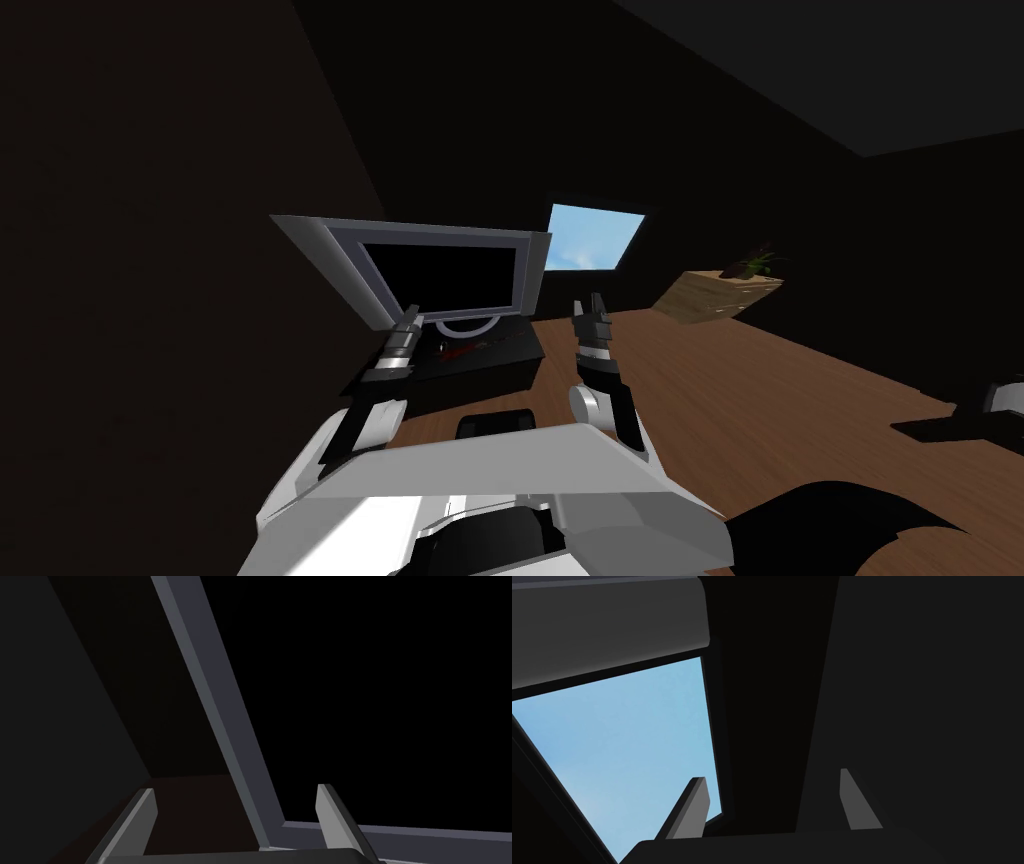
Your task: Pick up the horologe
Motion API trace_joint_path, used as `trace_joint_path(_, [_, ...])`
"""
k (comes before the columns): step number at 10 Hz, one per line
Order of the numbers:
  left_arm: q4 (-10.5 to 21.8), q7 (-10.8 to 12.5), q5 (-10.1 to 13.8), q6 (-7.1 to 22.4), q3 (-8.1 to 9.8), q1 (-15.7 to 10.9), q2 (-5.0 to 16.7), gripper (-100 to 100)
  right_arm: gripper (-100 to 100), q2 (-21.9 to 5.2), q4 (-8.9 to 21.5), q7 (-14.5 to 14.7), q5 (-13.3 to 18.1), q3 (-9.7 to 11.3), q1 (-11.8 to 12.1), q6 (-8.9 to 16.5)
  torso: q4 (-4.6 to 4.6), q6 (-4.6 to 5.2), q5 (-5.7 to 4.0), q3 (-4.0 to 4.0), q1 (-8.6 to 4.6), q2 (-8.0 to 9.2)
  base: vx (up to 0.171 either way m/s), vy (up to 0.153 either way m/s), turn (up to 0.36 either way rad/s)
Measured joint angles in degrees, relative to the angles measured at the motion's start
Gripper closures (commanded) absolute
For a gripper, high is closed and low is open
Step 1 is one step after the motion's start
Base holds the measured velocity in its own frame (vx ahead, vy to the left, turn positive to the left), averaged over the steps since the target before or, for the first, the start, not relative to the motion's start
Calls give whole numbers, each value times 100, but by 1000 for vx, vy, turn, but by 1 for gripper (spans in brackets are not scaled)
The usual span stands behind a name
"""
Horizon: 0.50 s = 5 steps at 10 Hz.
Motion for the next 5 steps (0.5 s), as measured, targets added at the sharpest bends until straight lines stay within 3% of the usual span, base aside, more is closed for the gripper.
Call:
trace_joint_path(3, [405,54,-67,3,26,-16,187,-100,0,0,0,0,0,0,0,0,-2,2,0,-4,2,-7,-38,29,-123])
trace_joint_path(5, [739,50,-145,-27,9,-66,243,-100,0,0,0,0,0,0,0,0,-2,2,0,-6,-3,-9,-49,23,-240])
